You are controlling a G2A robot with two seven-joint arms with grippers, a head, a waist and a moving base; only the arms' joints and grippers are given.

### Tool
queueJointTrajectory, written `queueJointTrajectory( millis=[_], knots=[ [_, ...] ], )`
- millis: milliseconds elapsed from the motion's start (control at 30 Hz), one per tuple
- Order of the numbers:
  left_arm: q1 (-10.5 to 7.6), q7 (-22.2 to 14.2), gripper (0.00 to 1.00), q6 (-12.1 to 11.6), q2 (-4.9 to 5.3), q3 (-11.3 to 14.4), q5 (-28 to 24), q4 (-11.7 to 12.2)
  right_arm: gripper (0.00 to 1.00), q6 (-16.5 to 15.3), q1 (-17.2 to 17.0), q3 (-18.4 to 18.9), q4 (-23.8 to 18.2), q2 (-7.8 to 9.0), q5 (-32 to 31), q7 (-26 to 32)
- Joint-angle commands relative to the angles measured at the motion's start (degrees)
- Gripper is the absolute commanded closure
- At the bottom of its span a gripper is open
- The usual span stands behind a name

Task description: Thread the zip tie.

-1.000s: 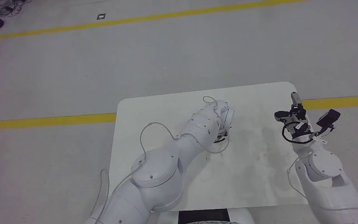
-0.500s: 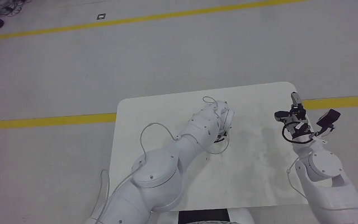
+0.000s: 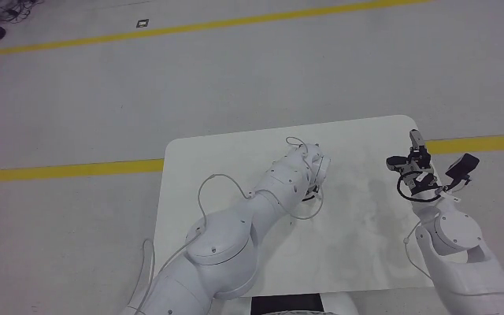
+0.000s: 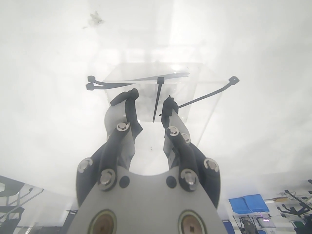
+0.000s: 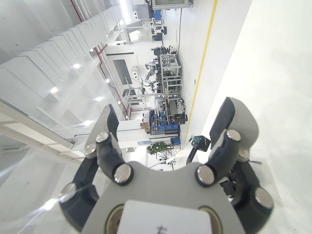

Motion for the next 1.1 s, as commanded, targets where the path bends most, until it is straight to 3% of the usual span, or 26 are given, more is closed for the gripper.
queueJointTrajectory(
  millis=[0, 67, 500, 667, 1067],
  knots=[
    [-0.01, 0.0, 0.82, 0.1, 0.0, 0.0, 0.1, 0.0, 0.0, 0.0, 0.0, 0.0, 0.0, 0.0, 0.0, 0.0],
    [-0.02, 0.0, 0.87, 0.1, 0.0, -0.1, 0.3, 0.0, 0.0, 0.0, 0.0, 0.0, 0.0, 0.0, 0.0, 0.0],
    [0.16, -0.5, 0.92, 0.4, -0.02, -0.3, 0.9, 0.2, 0.0, 0.0, 0.0, 0.0, 0.0, 0.0, 0.0, 0.0],
    [0.32, -0.6, 1.0, 0.4, -0.02, -0.4, 1.3, 0.0, 0.0, 0.0, 0.0, 0.0, 0.0, 0.0, 0.0, 0.0],
    [-0.39, -0.1, 1.0, 0.7, -0.04, -1.1, 1.2, -0.2, 0.0, 0.0, 0.0, 0.0, 0.0, 0.0, 0.0, 0.0]
  ],
)
